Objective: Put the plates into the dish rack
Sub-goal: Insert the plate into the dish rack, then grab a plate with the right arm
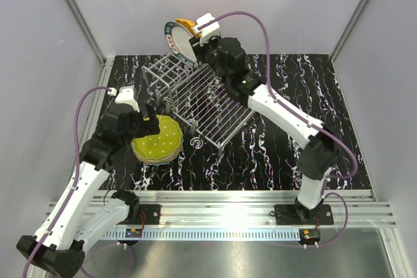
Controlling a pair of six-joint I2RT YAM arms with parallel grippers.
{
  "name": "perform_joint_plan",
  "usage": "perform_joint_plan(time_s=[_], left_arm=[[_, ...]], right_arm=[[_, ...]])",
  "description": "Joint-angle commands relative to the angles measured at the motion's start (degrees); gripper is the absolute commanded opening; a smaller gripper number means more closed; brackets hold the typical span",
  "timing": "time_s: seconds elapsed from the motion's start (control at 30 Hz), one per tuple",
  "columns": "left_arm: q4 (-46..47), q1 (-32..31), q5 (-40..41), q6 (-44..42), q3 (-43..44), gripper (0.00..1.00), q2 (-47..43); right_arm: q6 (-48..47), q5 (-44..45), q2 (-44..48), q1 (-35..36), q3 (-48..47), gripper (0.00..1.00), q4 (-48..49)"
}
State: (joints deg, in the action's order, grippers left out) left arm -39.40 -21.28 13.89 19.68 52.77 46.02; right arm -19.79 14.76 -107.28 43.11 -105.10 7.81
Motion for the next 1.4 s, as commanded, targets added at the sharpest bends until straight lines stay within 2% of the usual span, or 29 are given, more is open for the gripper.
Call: perform_joint_plan(time_s=[0.0, 0.13, 0.23, 0.47, 0.5, 0.57, 0.73, 0.83, 0.97, 1.33, 1.37], left_arm=[[1.5, 0.7, 2.3, -0.3, 0.5, 0.99, 0.0], [1.6, 2.0, 2.5, -0.2, 0.5, 0.99, -0.6], [1.7, 3.0, 3.4, 0.0, 0.2, 0.99, -1.2], [1.9, 4.6, 5.4, 0.4, -0.1, 0.99, -2.5], [1.9, 4.8, 5.7, 0.4, -0.3, 0.99, -2.8], [1.9, 5.3, 5.8, 0.4, -0.3, 0.99, -2.7], [1.8, 6.2, 5.8, 0.5, -0.4, 0.99, -2.7], [1.7, 6.4, 5.9, 0.6, -0.4, 0.99, -2.7], [1.7, 6.5, 6.1, 0.6, -0.4, 0.99, -2.7], [1.8, 6.5, 5.5, 0.6, -0.5, 0.99, -3.0], [1.8, 6.5, 5.4, 0.5, -0.5, 0.99, -3.0]], right_arm=[[9.3, -1.9, 9.6, -0.4, 3.4, 0.52, -1.1], [17.9, -2.4, 16.7, -0.4, 10.9, 0.53, -3.6], [26.3, -6.6, 23.4, -0.4, 20.1, 0.52, -4.9], [45.8, -19.6, 28.9, 0.4, 36.4, 0.36, -2.8], [47.0, -19.8, 28.8, 1.7, 37.9, 0.32, -2.5], [48.6, -19.5, 27.9, 3.6, 41.5, 0.3, -1.2], [49.0, -16.3, 23.5, 10.8, 42.1, 0.31, -3.5], [52.5, -15.2, 20.4, 12.5, 42.3, 0.33, -3.6], [55.5, -14.5, 15.4, 13.8, 40.8, 0.38, -4.3], [58.7, -11.9, 4.1, 14.5, 32.5, 0.41, -7.4], [58.9, -10.6, 3.8, 14.5, 31.9, 0.42, -9.9]])
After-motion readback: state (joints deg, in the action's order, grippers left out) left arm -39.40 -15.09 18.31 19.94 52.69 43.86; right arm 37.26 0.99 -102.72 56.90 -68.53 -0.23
